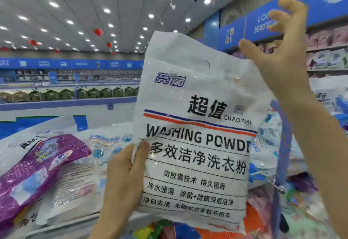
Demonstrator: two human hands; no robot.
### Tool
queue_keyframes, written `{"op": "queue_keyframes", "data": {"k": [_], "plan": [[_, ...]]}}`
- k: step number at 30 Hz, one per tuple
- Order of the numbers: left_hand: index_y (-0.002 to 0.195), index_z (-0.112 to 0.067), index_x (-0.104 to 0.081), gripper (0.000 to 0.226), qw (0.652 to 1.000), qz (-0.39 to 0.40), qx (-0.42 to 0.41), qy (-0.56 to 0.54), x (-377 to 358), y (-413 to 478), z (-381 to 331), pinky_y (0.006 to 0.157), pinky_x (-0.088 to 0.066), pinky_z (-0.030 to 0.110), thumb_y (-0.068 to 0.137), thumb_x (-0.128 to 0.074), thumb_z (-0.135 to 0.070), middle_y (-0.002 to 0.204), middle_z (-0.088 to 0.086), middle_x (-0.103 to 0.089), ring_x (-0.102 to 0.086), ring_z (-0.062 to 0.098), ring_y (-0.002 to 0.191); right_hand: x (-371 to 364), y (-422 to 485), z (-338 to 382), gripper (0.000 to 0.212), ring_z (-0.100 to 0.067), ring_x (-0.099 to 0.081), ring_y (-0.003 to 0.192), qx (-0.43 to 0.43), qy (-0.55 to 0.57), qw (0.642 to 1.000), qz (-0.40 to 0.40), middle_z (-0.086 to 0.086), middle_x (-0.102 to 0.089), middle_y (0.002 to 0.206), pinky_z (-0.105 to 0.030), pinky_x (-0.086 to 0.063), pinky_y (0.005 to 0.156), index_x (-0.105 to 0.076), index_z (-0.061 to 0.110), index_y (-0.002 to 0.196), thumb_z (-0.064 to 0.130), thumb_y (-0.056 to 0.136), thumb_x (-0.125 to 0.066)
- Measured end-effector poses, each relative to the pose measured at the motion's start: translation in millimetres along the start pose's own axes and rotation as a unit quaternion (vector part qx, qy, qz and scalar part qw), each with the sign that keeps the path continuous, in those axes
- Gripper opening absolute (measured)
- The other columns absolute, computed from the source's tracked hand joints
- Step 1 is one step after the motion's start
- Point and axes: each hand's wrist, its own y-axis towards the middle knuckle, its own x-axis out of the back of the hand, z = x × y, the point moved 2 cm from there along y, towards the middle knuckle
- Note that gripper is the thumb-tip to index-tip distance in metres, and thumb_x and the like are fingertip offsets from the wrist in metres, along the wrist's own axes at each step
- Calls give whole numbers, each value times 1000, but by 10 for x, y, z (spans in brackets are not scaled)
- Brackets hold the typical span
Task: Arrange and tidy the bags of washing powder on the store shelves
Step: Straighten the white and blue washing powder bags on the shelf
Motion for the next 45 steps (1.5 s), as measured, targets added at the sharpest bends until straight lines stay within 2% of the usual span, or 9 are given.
{"op": "queue_keyframes", "data": {"k": [3,7,10,13,24,29,33,37,45], "plan": [[53,-14,-41,48,997,53,11,-55,-476,-283,-128,51,-33,16,79,-40,-54,50,-1,-44,-41,3,51,17,77,167,81,-22,-41,124,161,-279,940,117,-3,-50,130,-46,-20,110,-41,18,135,67,72,-56],[46,-23,-41,44,981,122,34,-145,-1080,-617,-298,45,-28,16,84,-46,-45,45,-9,-45,-40,0,46,191,53,-155,65,-28,-54,112,-12,-382,852,357,-4,-61,121,-36,-42,86,-56,18,121,65,76,-57],[55,-9,-47,48,971,170,30,-163,-1455,-823,-455,49,-31,19,84,-46,-47,51,0,-52,-42,2,49,709,16,-388,33,-25,-54,76,5,-338,881,331,4,-56,71,-34,-38,60,-57,19,71,50,77,-69],[65,-3,-57,53,947,232,39,-219,-1824,-973,-700,60,-44,36,87,-49,-50,59,7,-60,-49,7,58,1257,12,-491,47,-11,-35,55,-1,-269,922,279,12,-33,55,-32,-24,58,-33,26,55,31,79,-73],[104,-20,-67,55,802,476,58,-357,-3328,-1788,-1742,69,-53,15,52,-82,-28,97,-6,-75,-71,11,90,3017,442,-624,30,-20,-47,66,105,-313,915,230,-2,-53,67,-33,-37,61,-61,6,75,34,78,-71],[93,-33,-73,40,821,436,80,-359,-3936,-2171,-2147,68,-54,18,55,-83,-41,93,-4,-76,-72,14,85,3685,523,-1152,35,-26,-51,66,120,-357,903,207,-7,-59,72,-37,-38,59,-58,5,87,38,81,-69],[82,-31,-76,25,825,416,122,-362,-4438,-2412,-2365,59,-54,16,59,-88,-30,83,-4,-76,-73,13,76,4053,553,-1583,43,-25,-59,87,117,-510,831,190,-4,-66,94,-29,-32,67,-55,14,111,50,86,-58],[85,-20,-74,23,826,409,161,-352,-5017,-2506,-2500,58,-56,22,64,-79,-29,81,0,-76,-73,17,75,4695,438,-1840,45,-25,-50,107,93,-468,861,176,-6,-58,115,-36,-33,90,-48,12,127,39,91,-54],[87,-18,-73,25,801,380,242,-394,-6351,-2394,-2605,66,-57,39,64,-78,-24,83,8,-76,-73,27,76,6569,-767,-2980,26,9,-52,92,-221,-302,927,-22,10,-54,105,-10,-42,79,-46,23,115,29,91,-55]]}}
